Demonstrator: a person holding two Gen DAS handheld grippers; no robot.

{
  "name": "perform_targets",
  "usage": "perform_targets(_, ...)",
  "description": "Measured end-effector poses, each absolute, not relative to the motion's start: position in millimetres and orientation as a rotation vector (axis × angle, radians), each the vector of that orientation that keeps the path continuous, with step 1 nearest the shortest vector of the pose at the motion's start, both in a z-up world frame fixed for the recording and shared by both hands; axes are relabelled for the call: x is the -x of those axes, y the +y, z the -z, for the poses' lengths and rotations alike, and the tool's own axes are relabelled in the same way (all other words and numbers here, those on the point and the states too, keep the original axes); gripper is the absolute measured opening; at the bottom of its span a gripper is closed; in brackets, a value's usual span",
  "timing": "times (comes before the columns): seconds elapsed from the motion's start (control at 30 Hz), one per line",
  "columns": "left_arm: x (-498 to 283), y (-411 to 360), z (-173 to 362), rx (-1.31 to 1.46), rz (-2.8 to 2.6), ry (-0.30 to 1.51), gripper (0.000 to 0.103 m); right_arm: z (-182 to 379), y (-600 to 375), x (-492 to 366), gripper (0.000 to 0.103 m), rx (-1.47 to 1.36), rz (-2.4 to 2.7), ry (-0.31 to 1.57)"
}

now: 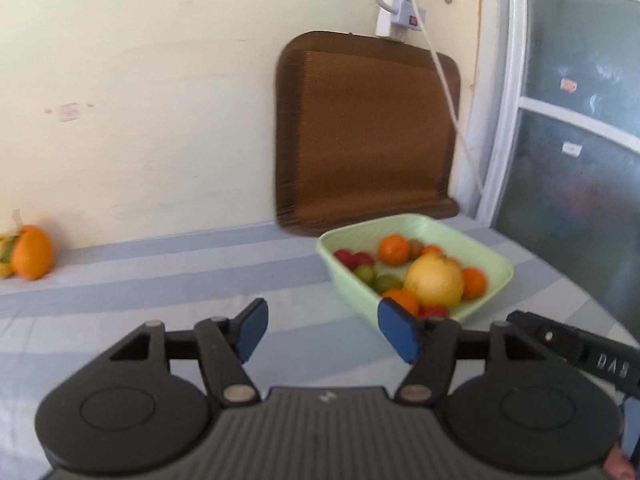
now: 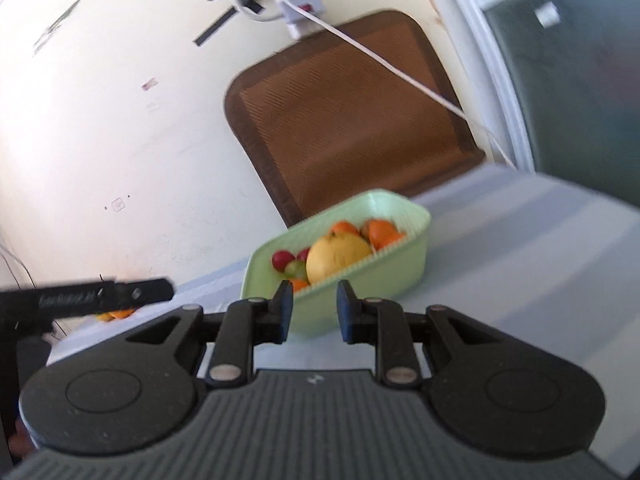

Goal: Organize fruits

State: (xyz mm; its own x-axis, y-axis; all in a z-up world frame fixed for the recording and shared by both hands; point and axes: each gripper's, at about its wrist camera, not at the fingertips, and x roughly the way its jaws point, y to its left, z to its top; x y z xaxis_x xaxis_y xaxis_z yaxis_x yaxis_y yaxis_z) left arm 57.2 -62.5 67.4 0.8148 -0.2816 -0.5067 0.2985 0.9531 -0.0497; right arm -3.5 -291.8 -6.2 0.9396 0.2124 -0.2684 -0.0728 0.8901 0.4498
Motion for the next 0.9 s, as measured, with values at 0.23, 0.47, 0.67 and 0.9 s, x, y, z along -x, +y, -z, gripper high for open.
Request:
perform_targets(0.23, -18, -51, -68, -0.044, 0.187, 0.506, 0.103, 5, -280, 21, 0.032, -0.489, -0.148, 0.353)
perform_targets(0.47, -8, -43, -67, -0.021, 0.111, 0.515, 0.103, 5, -266, 34, 0.032, -0.467, -0.171, 0.372)
perform_targets(0.67, -1, -40, -65, -0.025, 0.100, 0.517, 0.103, 4, -258, 38, 0.032, -0.453, -0.183, 0.384)
perform_targets(0.9, 0, -39, -53, -0.024, 0.096, 0.567, 0.103, 7, -255, 39, 0.033, -0.443, -0.170, 0.394)
